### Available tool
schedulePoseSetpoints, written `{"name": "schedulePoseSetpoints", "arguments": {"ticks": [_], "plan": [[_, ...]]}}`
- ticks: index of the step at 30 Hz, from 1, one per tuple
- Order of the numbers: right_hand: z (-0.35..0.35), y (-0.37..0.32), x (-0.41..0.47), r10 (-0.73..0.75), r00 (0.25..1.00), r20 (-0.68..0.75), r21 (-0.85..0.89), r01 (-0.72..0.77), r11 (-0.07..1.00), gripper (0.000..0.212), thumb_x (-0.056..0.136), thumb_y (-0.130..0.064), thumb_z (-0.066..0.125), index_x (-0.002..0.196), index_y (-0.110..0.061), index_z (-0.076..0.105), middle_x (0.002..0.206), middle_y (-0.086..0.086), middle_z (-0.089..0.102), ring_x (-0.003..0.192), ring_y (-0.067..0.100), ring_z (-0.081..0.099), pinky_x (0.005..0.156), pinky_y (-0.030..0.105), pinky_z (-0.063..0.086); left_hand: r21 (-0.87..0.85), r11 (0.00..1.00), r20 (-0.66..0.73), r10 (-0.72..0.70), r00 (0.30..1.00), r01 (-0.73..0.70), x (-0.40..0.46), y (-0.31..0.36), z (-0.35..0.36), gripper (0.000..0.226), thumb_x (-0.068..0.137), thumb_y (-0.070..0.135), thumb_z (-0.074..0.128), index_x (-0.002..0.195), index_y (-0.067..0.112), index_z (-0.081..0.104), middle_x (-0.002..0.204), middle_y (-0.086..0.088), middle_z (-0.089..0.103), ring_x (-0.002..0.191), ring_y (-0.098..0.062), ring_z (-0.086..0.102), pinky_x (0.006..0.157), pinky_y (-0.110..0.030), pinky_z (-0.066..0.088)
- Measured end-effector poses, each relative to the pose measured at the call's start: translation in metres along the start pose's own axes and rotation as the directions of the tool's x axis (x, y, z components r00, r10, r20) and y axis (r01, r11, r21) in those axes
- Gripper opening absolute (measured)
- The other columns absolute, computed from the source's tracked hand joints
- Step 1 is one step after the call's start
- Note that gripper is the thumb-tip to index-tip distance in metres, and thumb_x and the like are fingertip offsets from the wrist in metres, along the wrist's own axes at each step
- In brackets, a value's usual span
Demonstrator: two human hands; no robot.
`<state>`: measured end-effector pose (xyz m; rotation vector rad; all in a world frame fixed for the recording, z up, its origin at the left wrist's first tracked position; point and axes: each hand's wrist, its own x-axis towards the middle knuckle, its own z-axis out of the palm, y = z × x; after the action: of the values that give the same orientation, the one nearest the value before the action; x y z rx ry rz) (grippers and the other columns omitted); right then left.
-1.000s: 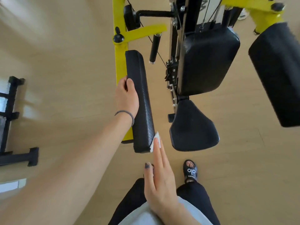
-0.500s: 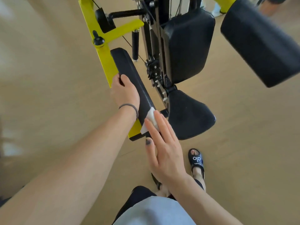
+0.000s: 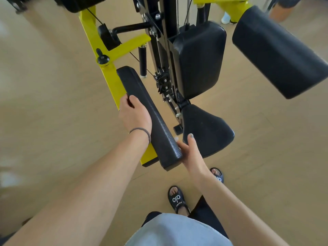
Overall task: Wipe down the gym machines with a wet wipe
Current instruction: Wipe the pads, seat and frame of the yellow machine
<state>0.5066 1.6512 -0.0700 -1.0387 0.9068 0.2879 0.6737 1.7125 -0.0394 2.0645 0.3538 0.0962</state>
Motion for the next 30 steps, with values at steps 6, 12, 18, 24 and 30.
{"name": "schedulePoseSetpoints", "arguments": {"ticks": [6, 12, 18, 24, 30], "plan": [[0.015, -0.056, 0.009, -0.043, 0.986, 0.162, -0.138, 0.066, 0.988, 0.052, 0.102, -0.066, 0.032, 0.120, -0.029, 0.065, 0.102, -0.003, 0.073, 0.092, 0.012, 0.070, 0.074, 0.025, 0.050, 0.030, 0.999, -0.010, -0.015, 1.000, 0.016, -0.001, 0.002, -0.001, 0.033, 0.105, 0.028, 0.038, 0.130, 0.018, 0.058, 0.124, 0.000, 0.065, 0.096, -0.012, 0.055, 0.076, -0.017, 0.036], [-0.016, -0.030, -0.038, -0.496, 0.748, 0.442, -0.543, 0.663, 0.516, 0.050, 0.108, -0.046, 0.026, 0.156, -0.054, 0.015, 0.163, -0.036, 0.009, 0.139, -0.026, 0.011, 0.106, 0.001, 0.022, -0.010, 0.999, -0.004, -0.049, 0.999, 0.049, -0.005, 0.008, -0.002, 0.030, 0.104, 0.024, 0.040, 0.125, 0.018, 0.060, 0.108, 0.009, 0.061, 0.090, -0.007, 0.050, 0.065, -0.001, 0.033], [0.020, -0.098, 0.023, -0.515, 0.669, 0.537, -0.559, 0.739, 0.377, 0.048, 0.111, -0.039, 0.024, 0.158, -0.038, 0.032, 0.169, -0.021, 0.009, 0.150, -0.001, 0.022, 0.118, 0.027, 0.034, -0.105, 0.983, 0.042, -0.145, 0.989, 0.149, -0.005, 0.009, -0.005, 0.027, 0.099, 0.029, 0.042, 0.114, 0.022, 0.064, 0.096, 0.008, 0.068, 0.092, -0.012, 0.064, 0.082, -0.031, 0.052], [-0.023, -0.052, -0.015, -0.496, 0.602, 0.626, -0.509, 0.797, 0.325, 0.050, 0.111, -0.037, 0.026, 0.159, -0.025, 0.031, 0.170, -0.016, 0.005, 0.155, 0.003, 0.011, 0.123, 0.027, 0.025, -0.120, 0.980, 0.036, -0.158, 0.987, 0.161, -0.010, 0.019, -0.005, 0.026, 0.104, 0.027, 0.041, 0.116, 0.026, 0.064, 0.104, 0.016, 0.068, 0.088, 0.009, 0.060, 0.075, -0.011, 0.045], [0.041, -0.135, 0.063, -0.464, 0.660, 0.592, -0.538, 0.751, 0.382, 0.049, 0.111, -0.035, 0.024, 0.159, -0.026, 0.035, 0.171, -0.012, 0.008, 0.155, 0.009, 0.015, 0.120, 0.035, 0.032, -0.123, 0.974, 0.063, -0.183, 0.981, 0.189, -0.009, 0.019, -0.007, 0.024, 0.100, 0.033, 0.037, 0.090, 0.027, 0.058, 0.079, 0.011, 0.061, 0.079, -0.017, 0.058, 0.080, -0.038, 0.049]]}}
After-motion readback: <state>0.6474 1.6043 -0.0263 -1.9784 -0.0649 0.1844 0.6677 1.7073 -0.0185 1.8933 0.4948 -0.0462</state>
